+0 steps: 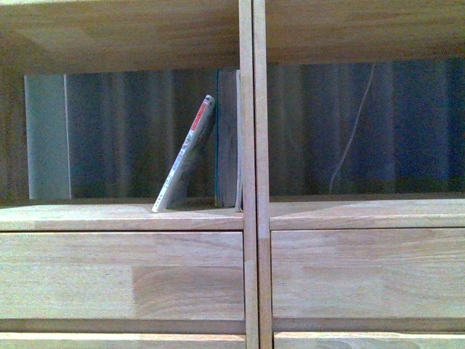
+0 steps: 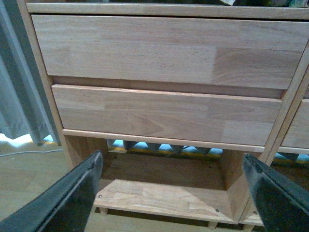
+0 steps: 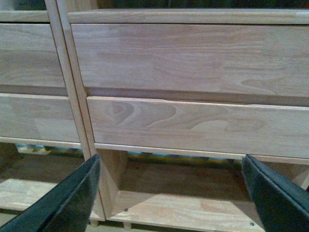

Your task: Organize books on shelf

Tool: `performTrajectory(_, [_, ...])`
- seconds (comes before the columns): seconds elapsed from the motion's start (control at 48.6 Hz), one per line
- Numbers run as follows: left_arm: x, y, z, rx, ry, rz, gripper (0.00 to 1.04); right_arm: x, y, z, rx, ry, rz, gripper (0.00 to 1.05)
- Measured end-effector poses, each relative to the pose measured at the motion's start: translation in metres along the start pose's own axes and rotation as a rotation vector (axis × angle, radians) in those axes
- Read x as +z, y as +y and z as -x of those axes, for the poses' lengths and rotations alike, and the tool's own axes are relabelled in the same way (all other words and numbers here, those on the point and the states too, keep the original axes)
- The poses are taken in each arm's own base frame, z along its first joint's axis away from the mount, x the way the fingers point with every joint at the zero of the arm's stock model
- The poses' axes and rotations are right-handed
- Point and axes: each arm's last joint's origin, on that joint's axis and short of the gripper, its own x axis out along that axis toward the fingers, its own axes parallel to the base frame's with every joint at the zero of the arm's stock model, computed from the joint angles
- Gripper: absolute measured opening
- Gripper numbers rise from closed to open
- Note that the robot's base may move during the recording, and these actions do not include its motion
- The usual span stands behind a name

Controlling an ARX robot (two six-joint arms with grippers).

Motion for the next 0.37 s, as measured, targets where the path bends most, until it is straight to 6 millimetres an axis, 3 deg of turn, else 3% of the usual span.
performTrajectory(0.062, [0.0,0.0,0.0,0.0,0.0,0.0,0.97,0.0,0.0,0.0,0.0,0.0,0.0,0.99])
performTrajectory(0.371, [0.0,0.0,0.0,0.0,0.0,0.0,0.97,0.0,0.0,0.0,0.0,0.0,0.0,0.98])
